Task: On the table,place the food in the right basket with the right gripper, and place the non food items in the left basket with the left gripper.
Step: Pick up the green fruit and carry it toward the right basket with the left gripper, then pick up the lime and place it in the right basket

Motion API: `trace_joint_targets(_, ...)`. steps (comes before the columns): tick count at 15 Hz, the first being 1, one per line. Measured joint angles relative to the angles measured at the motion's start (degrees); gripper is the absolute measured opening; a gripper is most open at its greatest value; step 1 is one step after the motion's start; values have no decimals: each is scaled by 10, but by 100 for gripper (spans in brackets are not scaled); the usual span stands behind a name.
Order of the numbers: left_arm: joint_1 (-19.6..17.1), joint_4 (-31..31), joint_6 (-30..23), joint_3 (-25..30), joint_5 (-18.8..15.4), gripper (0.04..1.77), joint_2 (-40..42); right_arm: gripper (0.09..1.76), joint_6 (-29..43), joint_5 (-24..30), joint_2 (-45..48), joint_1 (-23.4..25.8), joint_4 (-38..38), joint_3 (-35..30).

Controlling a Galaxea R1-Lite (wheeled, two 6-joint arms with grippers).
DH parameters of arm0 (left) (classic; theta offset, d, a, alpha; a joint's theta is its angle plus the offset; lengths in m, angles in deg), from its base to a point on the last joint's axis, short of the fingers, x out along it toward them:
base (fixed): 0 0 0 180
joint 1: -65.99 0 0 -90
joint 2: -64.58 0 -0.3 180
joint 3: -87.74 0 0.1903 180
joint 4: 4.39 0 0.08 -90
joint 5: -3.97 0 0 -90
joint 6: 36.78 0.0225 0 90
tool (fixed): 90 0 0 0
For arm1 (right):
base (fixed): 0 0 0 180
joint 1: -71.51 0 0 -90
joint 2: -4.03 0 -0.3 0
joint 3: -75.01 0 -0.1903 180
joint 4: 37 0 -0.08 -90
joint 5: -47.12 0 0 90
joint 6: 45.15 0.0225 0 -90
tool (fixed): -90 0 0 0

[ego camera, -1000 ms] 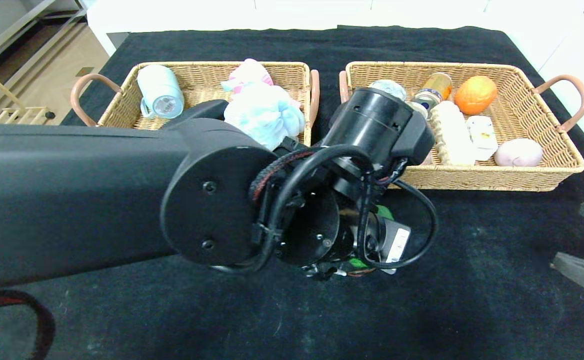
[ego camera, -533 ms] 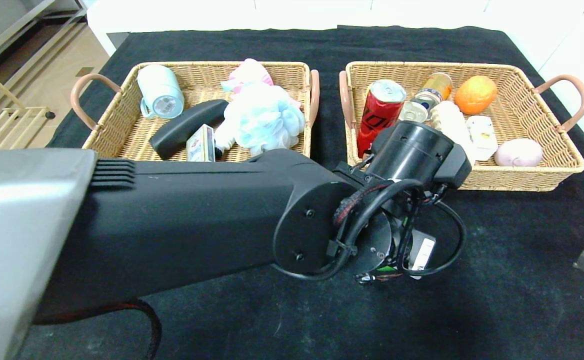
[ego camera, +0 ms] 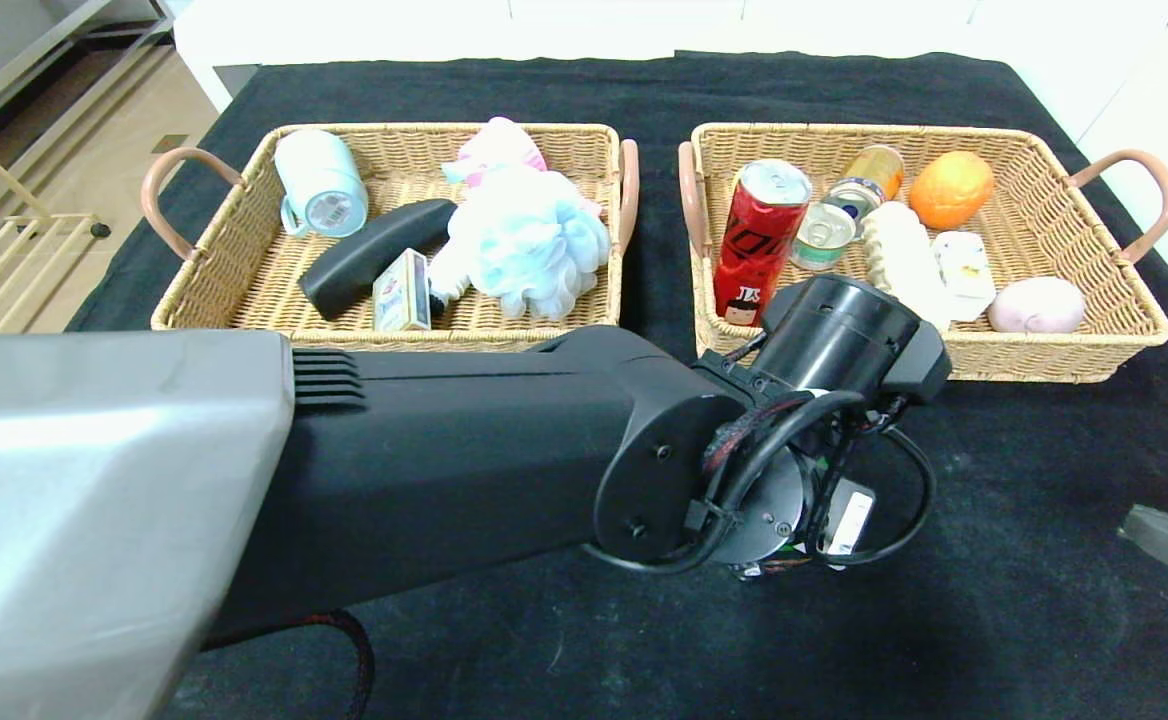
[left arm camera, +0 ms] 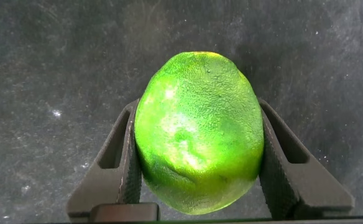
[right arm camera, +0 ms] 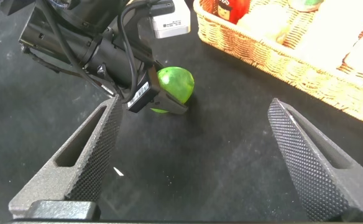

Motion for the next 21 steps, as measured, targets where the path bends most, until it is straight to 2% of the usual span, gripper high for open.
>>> trace_joint_targets(3, 0, 0, -1, 0, 0, 110, -2, 171, 0, 0, -2, 0, 0, 0)
trace_joint_targets(7, 1, -1, -1, 2, 0, 135, -3, 171, 0, 0, -3, 0, 0, -1)
trace_joint_targets(14, 3, -7, -4, 15, 8, 156, 19, 171, -1, 1, 7, -2, -1, -2)
trace_joint_targets(18, 4, -9, -1, 69, 7, 162, 80, 171, 0, 0, 19, -1, 1, 2)
trace_joint_targets(21, 11, -6, 1, 155, 1, 166, 172, 171, 0, 0, 17, 2, 2, 0)
